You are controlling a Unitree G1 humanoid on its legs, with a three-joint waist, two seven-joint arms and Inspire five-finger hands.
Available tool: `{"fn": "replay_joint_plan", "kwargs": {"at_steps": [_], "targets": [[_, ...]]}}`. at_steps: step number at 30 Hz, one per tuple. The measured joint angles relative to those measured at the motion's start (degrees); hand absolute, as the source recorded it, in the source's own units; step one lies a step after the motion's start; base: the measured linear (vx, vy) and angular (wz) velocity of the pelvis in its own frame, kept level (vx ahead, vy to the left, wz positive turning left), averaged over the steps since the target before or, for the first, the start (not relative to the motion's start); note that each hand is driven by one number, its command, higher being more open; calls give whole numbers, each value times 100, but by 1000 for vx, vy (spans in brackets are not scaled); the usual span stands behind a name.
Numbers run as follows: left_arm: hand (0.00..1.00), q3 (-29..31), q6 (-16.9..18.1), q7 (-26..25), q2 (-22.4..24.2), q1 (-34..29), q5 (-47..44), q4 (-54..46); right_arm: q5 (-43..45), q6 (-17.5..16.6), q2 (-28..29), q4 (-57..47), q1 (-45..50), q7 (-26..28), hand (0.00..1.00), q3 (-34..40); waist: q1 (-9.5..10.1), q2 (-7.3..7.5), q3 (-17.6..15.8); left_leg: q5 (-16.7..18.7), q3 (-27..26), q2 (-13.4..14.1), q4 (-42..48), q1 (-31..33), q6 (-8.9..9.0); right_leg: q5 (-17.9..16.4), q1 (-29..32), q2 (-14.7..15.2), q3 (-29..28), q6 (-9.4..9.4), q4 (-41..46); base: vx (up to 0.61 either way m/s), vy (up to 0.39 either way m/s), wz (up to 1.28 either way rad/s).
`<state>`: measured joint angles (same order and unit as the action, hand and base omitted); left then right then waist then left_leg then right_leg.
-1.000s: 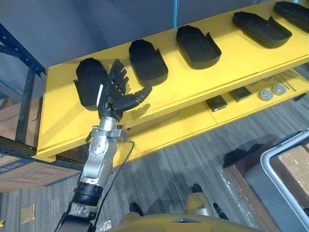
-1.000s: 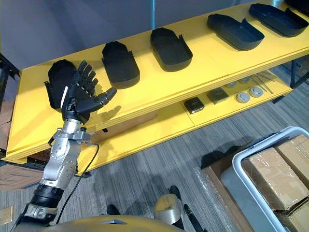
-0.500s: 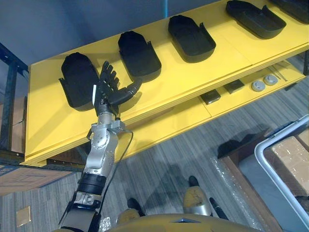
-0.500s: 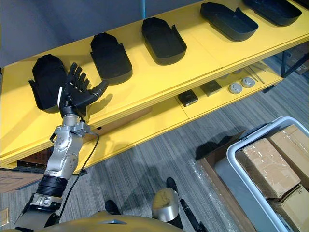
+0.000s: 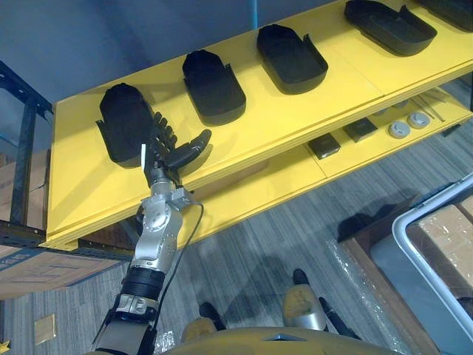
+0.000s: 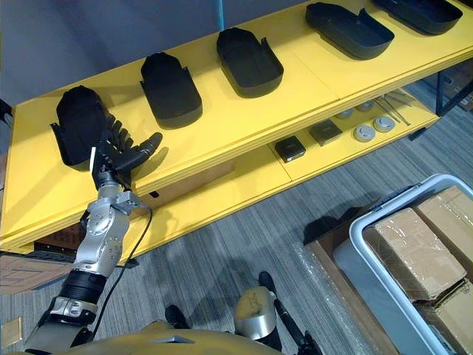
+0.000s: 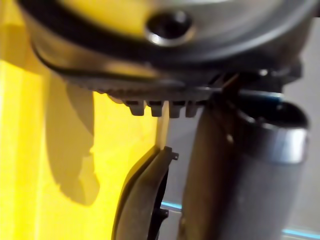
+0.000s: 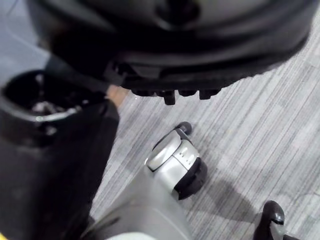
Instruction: Walk over and take three plastic housings, then place them on the shelf
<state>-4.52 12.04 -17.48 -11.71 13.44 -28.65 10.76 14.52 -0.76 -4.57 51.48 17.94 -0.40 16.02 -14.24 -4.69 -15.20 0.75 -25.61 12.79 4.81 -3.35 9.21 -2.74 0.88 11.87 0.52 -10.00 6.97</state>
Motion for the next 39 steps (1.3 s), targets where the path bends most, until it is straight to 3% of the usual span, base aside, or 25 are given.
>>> {"fn": "replay_joint_plan", "kwargs": {"at_steps": [20, 26, 33, 39], "targets": [[100, 11, -3, -424, 7, -49, 8, -2, -2, 9, -3, 19, 0, -11, 100, -87, -8, 11, -4, -23, -16, 11, 6, -22, -16, 174, -97, 1, 74, -1, -215, -13, 0, -1], [100, 52, 2, -321, 8, -50, 0, -2, -4, 10, -2, 19, 0, -3, 100, -95, -6, 48, -13, -23, -20, 11, 5, -22, -15, 189, -99, 1, 78, -4, -220, -19, -1, 0], [100, 60, 350, 454, 0, -57, -9, -37, -57, -53, -1, 62, 2, 22, 100, -72, 5, 56, -11, -28, -20, 9, -11, -110, -19, 249, -244, 1, 95, -3, -319, 8, 0, -2], [100, -224, 928, 1378, -44, -137, -28, -1134, -127, -145, 95, 256, 7, 104, 100, 364, 152, 46, 20, -28, -50, -19, -144, -297, -4, 252, -432, 0, 92, -7, -410, 1, 0, -1]]}}
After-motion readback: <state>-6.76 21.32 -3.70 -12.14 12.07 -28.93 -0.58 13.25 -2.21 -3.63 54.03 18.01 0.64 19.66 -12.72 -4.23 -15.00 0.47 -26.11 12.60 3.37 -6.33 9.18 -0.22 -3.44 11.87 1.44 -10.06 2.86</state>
